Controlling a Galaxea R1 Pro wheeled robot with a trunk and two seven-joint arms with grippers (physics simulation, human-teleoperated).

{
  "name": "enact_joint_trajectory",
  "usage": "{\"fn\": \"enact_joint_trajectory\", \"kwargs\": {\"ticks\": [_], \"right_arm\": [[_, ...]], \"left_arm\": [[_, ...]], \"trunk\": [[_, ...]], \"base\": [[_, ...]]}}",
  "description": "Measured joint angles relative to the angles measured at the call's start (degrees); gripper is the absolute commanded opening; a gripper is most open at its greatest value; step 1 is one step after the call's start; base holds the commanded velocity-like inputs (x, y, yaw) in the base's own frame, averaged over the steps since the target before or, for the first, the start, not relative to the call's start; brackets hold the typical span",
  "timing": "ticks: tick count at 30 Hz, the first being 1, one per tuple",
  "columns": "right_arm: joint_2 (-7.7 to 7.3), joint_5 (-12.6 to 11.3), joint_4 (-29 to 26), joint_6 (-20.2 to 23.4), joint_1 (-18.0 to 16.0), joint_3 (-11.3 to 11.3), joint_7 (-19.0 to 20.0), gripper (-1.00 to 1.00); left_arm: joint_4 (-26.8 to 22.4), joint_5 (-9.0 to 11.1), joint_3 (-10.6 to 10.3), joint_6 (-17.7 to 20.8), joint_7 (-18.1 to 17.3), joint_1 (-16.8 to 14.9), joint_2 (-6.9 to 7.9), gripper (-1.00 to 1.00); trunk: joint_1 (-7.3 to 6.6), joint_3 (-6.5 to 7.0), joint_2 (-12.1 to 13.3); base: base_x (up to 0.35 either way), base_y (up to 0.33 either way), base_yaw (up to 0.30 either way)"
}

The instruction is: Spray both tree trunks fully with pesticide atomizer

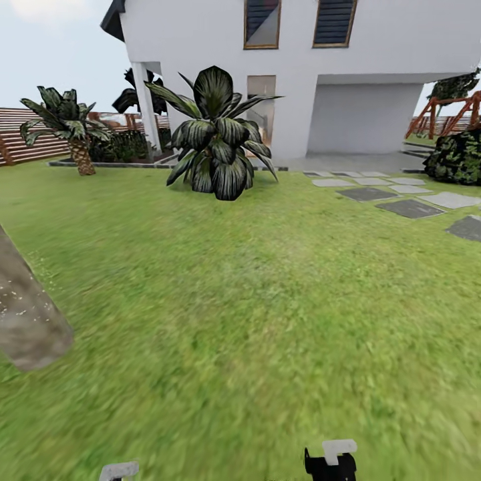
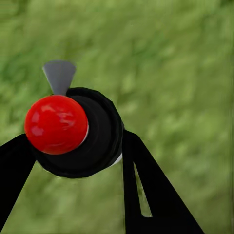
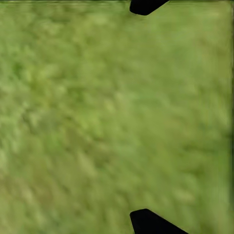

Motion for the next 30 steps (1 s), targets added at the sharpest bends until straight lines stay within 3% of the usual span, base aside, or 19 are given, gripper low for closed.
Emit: {"fn": "enact_joint_trajectory", "kwargs": {"ticks": [10, 30], "right_arm": [[0.02, 0.0, 0.0, 0.0, 0.0, 0.0, 0.0, 1.00], [0.26, 0.0, 0.0, 0.0, 0.0, 0.0, 0.0, 1.00]], "left_arm": [[-0.1, -0.2, -0.2, -0.3, -0.2, 1.4, -0.41, -1.00], [-0.2, -0.3, -0.3, -0.3, -0.2, 1.6, -0.45, -1.00]], "trunk": [[0.00, 0.00, 0.0], [0.03, -0.25, 0.0]], "base": [[-0.017, 0.000, -0.300], [-0.295, -0.083, -0.296]]}}
